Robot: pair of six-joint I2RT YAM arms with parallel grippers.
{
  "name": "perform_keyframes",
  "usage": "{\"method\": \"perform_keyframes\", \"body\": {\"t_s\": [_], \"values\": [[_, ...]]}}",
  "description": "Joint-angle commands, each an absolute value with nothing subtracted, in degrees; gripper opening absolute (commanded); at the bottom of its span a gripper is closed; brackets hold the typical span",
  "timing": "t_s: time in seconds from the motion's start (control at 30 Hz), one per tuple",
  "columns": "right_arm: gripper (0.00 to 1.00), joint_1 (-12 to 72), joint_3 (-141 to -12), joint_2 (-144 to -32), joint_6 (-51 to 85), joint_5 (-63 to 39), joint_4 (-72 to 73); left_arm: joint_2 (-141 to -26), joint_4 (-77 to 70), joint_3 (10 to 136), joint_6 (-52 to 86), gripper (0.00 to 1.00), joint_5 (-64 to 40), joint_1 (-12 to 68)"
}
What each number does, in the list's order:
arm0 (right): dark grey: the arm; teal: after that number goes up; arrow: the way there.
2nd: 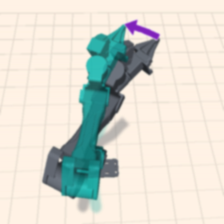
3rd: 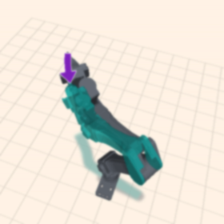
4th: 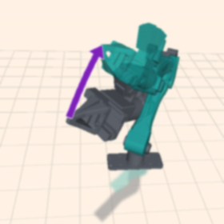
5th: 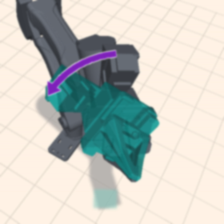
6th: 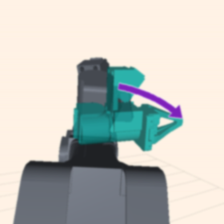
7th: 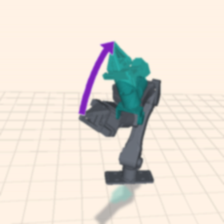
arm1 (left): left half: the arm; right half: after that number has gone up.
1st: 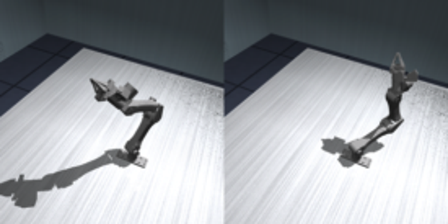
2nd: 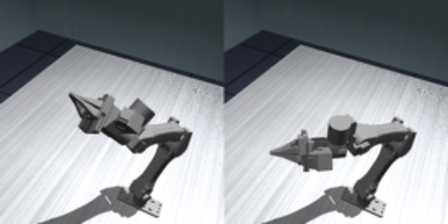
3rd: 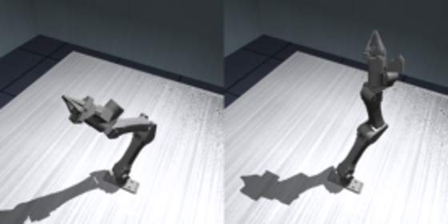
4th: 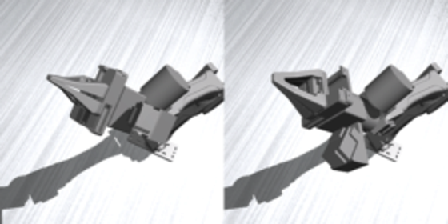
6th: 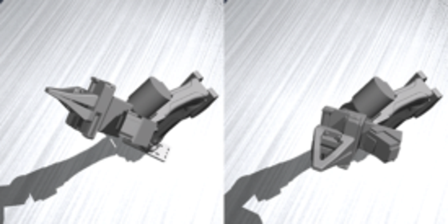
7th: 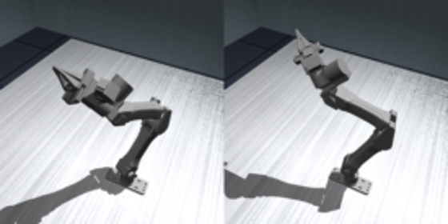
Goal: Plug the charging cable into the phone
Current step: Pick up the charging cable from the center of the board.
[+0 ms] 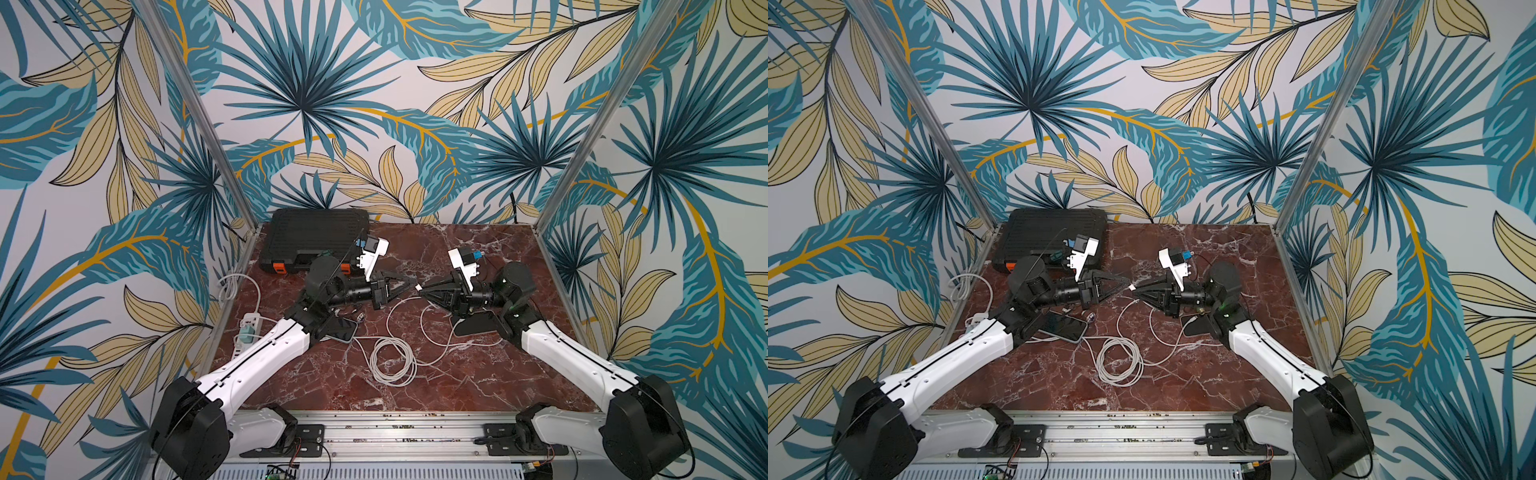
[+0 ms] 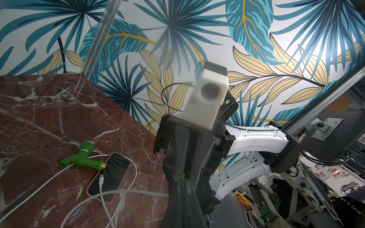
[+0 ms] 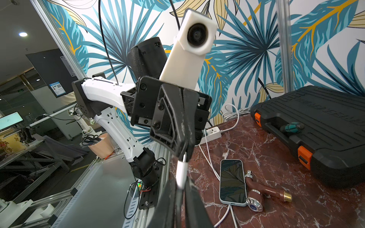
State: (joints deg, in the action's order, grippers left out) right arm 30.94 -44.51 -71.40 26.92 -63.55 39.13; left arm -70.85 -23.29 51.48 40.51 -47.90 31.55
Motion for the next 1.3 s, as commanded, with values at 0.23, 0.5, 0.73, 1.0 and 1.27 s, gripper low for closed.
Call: {"method": "perform_keyframes", "body": {"t_s": [0.23,0.5,0.73,1.0,1.27], "values": [[0.05,31.2,-45.6,-72.0,27.9,-66.1,42.6,-71.6,-25.6,50.2,40.7,0.0,-48.6,31.3],[0.02,31.2,-45.6,-71.8,26.1,-64.3,40.1,-70.1,-21.6,49.2,40.1,0.51,-42.1,30.5],[0.0,31.2,-45.4,-71.4,20.8,-57.4,31.5,-61.2,8.8,47.3,47.8,0.92,-12.4,24.5],[0.0,31.1,-43.8,-72.4,20.0,-54.8,30.7,-59.9,40.6,47.6,55.1,0.99,9.4,22.7],[0.0,31.2,-42.9,-72.4,19.5,-54.1,30.2,-74.5,40.7,49.9,60.0,1.0,7.2,22.0]]}}
